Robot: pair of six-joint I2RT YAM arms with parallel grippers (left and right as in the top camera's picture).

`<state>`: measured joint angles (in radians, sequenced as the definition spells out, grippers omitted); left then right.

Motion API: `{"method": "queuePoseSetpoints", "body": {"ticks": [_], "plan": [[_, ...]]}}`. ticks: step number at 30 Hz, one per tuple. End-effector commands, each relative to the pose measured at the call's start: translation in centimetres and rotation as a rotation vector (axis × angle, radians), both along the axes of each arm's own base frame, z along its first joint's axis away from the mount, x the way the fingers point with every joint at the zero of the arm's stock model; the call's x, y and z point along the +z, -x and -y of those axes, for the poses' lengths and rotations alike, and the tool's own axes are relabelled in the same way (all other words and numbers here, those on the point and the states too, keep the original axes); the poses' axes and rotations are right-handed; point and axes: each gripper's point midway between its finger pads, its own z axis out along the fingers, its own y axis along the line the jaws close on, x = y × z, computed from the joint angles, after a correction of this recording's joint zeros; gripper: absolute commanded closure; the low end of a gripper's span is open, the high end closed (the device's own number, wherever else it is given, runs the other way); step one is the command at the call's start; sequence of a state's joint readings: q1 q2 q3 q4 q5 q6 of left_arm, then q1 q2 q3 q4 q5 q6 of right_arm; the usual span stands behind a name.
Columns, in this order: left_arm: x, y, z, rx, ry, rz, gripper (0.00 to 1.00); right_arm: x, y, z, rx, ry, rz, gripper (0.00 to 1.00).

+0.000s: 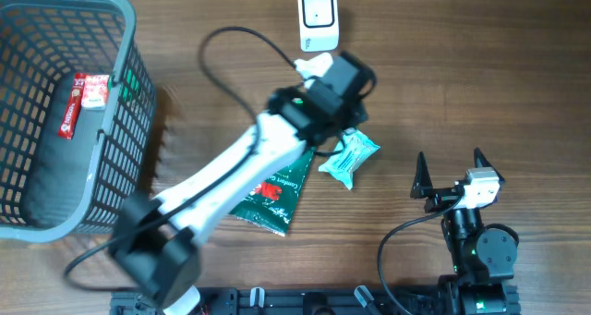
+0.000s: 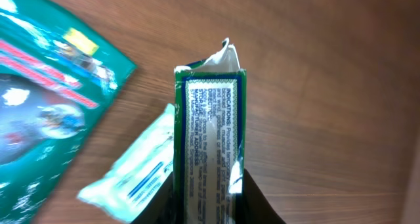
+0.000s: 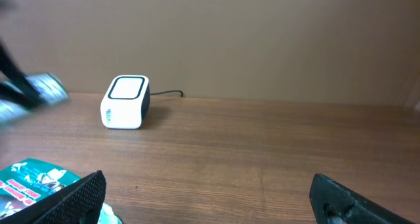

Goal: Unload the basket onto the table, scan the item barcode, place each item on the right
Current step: 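Carry the small box out and place it right of the tissue pack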

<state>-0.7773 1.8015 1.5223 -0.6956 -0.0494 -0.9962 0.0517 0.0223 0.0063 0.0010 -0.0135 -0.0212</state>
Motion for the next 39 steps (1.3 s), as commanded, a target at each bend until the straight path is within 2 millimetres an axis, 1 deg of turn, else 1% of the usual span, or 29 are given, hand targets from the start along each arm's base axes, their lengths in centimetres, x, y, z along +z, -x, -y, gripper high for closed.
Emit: {"method": "queuePoseSetpoints", "body": {"ticks": [1,3,5,7,9,12,14,15,17,18,20,23,25,26,29,30,31,32,34,35,37,39], "plan": [[-3.9,0.6,3.8,-0.049,0.037,-0.06,0.84,0.2,0.0,0.2,-0.01,0.004,0.009,0.0],[-5.7,0.9,5.2,-0.072,0.03,-0.066,0.84,0.2,0.0,0.2,-0.01,0.004,0.009,0.0],[-6.8,1.2,6.2,-0.089,0.03,-0.066,0.83,0.2,0.0,0.2,-0.01,0.005,0.01,0.0],[-8.0,1.8,8.0,-0.122,0.039,-0.056,0.82,0.2,0.0,0.2,-0.01,0.004,0.009,0.0],[-9.2,2.4,9.1,-0.143,0.035,-0.057,0.8,0.2,0.0,0.2,-0.01,0.005,0.01,0.0],[-11.7,3.1,9.2,-0.145,-0.023,-0.065,0.71,0.2,0.0,0.2,-0.01,0.004,0.009,0.0],[-13.3,3.3,9.0,-0.144,-0.052,-0.084,0.69,0.2,0.0,0.2,-0.011,0.005,0.01,0.0],[-13.8,3.4,8.9,-0.144,-0.06,-0.091,0.68,0.2,0.0,0.2,-0.01,0.004,0.009,0.0],[-14.0,3.5,8.8,-0.145,-0.067,-0.096,0.61,0.2,0.0,0.2,-0.01,0.005,0.009,0.0],[-13.5,3.3,8.8,-0.145,-0.061,-0.088,0.5,0.2,0.0,0.2,-0.011,0.005,0.01,0.0],[-12.2,2.7,8.7,-0.158,-0.049,-0.062,0.43,0.2,0.0,0.2,-0.011,0.004,0.009,0.0],[-9.1,1.6,7.8,-0.184,-0.041,-0.006,0.38,0.2,0.0,0.2,-0.01,0.004,0.009,0.0],[-6.5,0.6,7.0,-0.198,-0.031,0.045,0.37,0.2,0.0,0.2,-0.01,0.005,0.009,0.0],[-4.7,0.0,6.2,-0.197,-0.02,0.073,0.37,0.2,0.0,0.2,-0.01,0.004,0.009,0.0],[0.3,-0.8,3.4,-0.147,0.016,0.117,0.36,0.2,0.0,0.2,-0.011,0.005,0.01,0.0],[1.5,-0.7,2.6,-0.135,0.021,0.124,0.36,0.2,0.0,0.2,-0.01,0.004,0.009,0.0],[2.7,-0.6,1.7,-0.125,0.025,0.129,0.37,0.2,0.0,0.2,-0.01,0.004,0.009,0.0],[4.2,-0.2,0.3,-0.109,0.024,0.133,0.37,0.2,0.0,0.2,-0.01,0.004,0.01,0.0],[6.4,0.8,-2.0,-0.087,0.022,0.134,0.37,0.2,0.0,0.2,-0.011,0.004,0.009,0.0],[7.3,1.1,-3.0,-0.074,0.017,0.138,0.37,0.2,0.0,0.2,-0.01,0.005,0.009,0.0],[9.1,1.3,-5.5,-0.036,-0.016,0.177,0.37,0.2,0.0,0.2,-0.011,0.004,0.009,0.0],[11.5,0.7,-9.4,0.03,-0.097,0.269,0.33,0.2,0.0,0.2,-0.011,0.005,0.009,0.0]]}}
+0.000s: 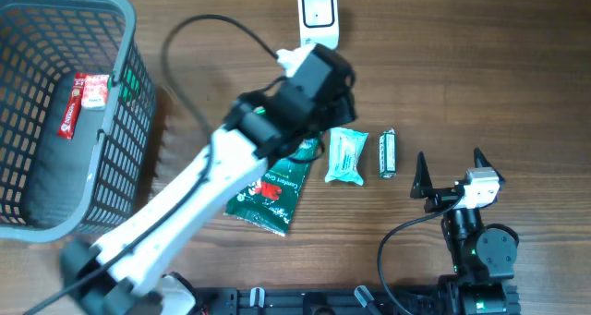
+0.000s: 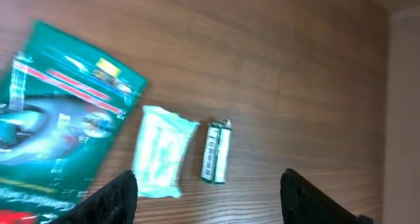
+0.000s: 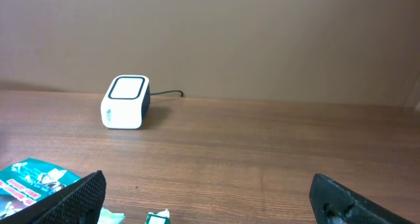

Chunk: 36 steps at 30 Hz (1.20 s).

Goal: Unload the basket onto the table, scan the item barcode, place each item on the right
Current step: 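Carry the small box out and place it right of the tissue pack, then reach into the basket and grasp the green-capped jar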

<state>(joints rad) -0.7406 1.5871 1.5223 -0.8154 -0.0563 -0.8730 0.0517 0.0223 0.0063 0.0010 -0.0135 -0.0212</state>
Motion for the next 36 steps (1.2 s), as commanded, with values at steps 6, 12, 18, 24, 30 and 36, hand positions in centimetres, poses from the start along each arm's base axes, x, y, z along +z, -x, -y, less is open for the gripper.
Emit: {"method": "queuePoseSetpoints", "body": {"ticks": [6,12,18,24,30,36], "plan": [[12.2,-2.4,-22.8,0.645,-0.283,0.415,0.03,0.2,0.0,0.2,-0.01,0.004,0.009,0.0],[13.6,-0.5,-37.9,1.042,-0.237,0.386,0.0,0.2,0.0,0.2,-0.01,0.004,0.01,0.0],[8.3,-1.4,-45.7,1.159,-0.078,0.192,0.0,0.2,0.0,0.2,-0.011,0.004,0.01,0.0],[-0.9,-7.9,-45.4,0.651,-0.243,0.036,0.0,0.2,0.0,0.2,-0.01,0.004,0.01,0.0],[-9.1,-10.1,-44.6,0.376,-0.293,-0.091,0.0,0.2,0.0,0.2,-0.01,0.004,0.01,0.0],[-12.3,-12.1,-43.0,0.258,-0.279,-0.092,0.0,0.2,0.0,0.2,-0.01,0.004,0.01,0.0]]}}
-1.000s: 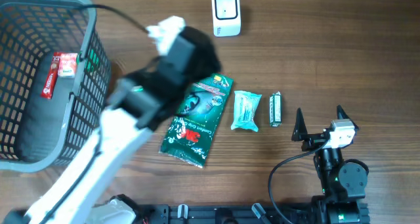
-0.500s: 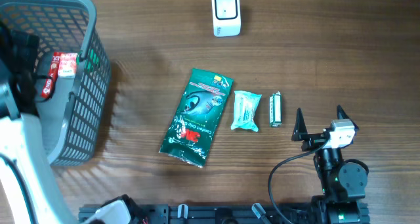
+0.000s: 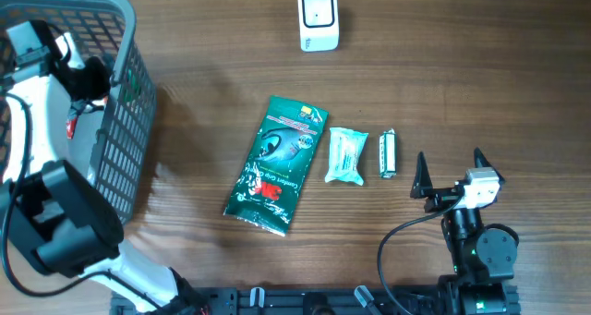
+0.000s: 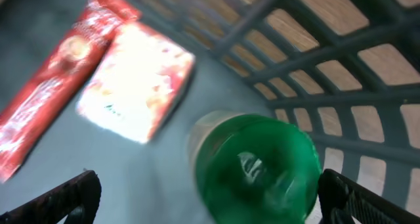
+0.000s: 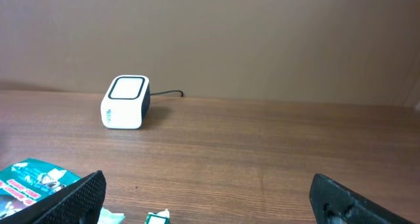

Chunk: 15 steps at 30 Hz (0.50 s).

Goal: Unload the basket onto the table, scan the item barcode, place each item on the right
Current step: 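Reach into the basket and grasp the green-capped jar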

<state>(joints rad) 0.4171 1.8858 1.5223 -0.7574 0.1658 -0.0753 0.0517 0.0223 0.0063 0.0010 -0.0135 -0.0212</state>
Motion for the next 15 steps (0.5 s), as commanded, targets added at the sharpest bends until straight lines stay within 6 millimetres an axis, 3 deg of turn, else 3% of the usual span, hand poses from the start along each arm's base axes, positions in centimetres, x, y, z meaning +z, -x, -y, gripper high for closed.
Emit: {"method": "queuePoseSetpoints", "body": {"ticks": [1,6,12,15], "plan": [[-0.7,-1.7,1.3,-0.114,-0.006,0.034,0.0,0.2,0.0,0.2,-0.01,0.004,0.009,0.0],[-1.7,-2.2,2.5,-0.142,0.006,0.019,0.0,0.2,0.0,0.2,-0.01,0.004,0.009,0.0],[-6.0,-0.7,3.7,-0.153,0.065,-0.111,0.0,0.2,0.0,0.2,-0.01,0.005,0.009,0.0],[-6.8,-0.4,3.7,-0.151,0.07,-0.134,0.0,0.2,0.0,0.2,-0.01,0.005,0.009,0.0]]}}
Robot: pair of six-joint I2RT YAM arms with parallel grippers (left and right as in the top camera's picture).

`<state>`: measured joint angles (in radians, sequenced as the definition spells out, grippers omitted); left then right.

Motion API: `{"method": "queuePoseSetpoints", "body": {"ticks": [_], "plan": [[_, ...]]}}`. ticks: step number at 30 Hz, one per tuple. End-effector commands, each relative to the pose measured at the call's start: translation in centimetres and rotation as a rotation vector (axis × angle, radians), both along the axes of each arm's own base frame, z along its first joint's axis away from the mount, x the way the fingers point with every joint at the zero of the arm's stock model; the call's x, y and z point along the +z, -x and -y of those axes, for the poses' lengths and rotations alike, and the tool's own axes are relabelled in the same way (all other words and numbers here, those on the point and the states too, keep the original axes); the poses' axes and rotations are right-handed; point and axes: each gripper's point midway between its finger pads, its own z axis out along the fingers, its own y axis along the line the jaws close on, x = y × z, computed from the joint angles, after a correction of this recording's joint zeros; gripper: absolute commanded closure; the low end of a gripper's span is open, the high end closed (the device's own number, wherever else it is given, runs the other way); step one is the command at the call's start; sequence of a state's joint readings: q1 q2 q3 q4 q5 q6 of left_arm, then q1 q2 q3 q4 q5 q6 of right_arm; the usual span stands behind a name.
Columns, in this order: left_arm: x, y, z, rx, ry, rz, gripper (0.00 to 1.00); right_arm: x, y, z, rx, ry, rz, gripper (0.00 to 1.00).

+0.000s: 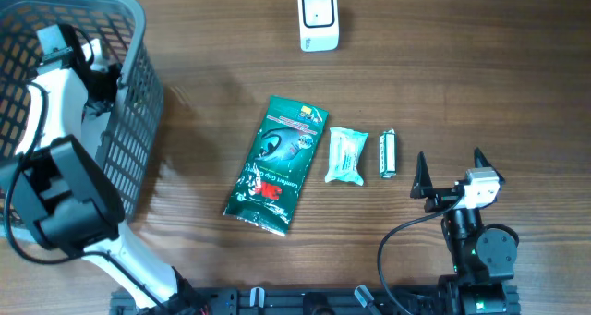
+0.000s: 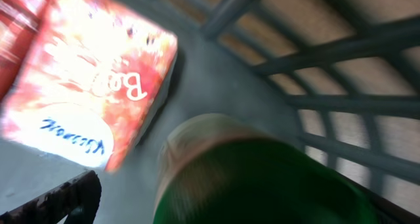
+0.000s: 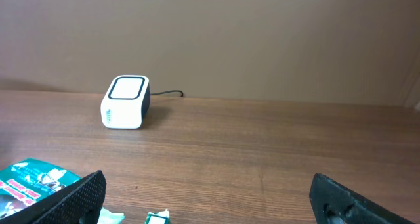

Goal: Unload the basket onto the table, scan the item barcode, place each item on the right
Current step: 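Reach into the basket and grasp the green-capped jar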

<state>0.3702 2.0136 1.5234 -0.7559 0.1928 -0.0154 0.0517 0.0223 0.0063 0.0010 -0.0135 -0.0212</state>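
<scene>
The white scanner stands at the table's far edge, and the right wrist view shows the scanner too. My left gripper is down inside the grey basket, open. Its jaws straddle a blurred round green-topped item. A red and white packet lies beside that item. On the table lie a green packet, a pale mint pack and a small green box. My right gripper rests open near the front edge.
The basket's mesh wall stands close to the right of the left gripper. The scanner's cable runs off behind it. Bare wood lies between the scanner and the three items on the table.
My left gripper has come closer to the green-topped item in the basket, which now fills more of the wrist view. The basket's right wall has shifted slightly to the right. The right arm is unchanged.
My left gripper was shut on the small green box, held near the scanner. Then the box lay on the table right of the mint pack, with the gripper open above it. Then the left gripper was inside the basket over a green-topped item, and now it is closer.
</scene>
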Motion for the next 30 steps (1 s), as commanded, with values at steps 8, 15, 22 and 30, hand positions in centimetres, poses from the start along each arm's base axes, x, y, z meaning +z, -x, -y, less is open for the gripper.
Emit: {"method": "queuePoseSetpoints", "body": {"ticks": [8,15,22,30], "plan": [[-1.0,1.7,-0.4,-0.005,-0.068,-0.1,0.29,0.2,0.0,0.2,-0.01,0.004,0.009,0.0],[3.2,2.2,-1.5,0.031,-0.146,-0.049,0.37,0.2,0.0,0.2,-0.01,0.004,0.01,0.0],[13.6,2.7,-1.2,0.051,-0.224,0.173,0.39,0.2,0.0,0.2,-0.01,0.004,0.009,0.0],[28.5,6.0,2.2,0.068,-0.254,0.553,0.38,0.2,0.0,0.2,-0.01,0.005,0.009,0.0]]}}
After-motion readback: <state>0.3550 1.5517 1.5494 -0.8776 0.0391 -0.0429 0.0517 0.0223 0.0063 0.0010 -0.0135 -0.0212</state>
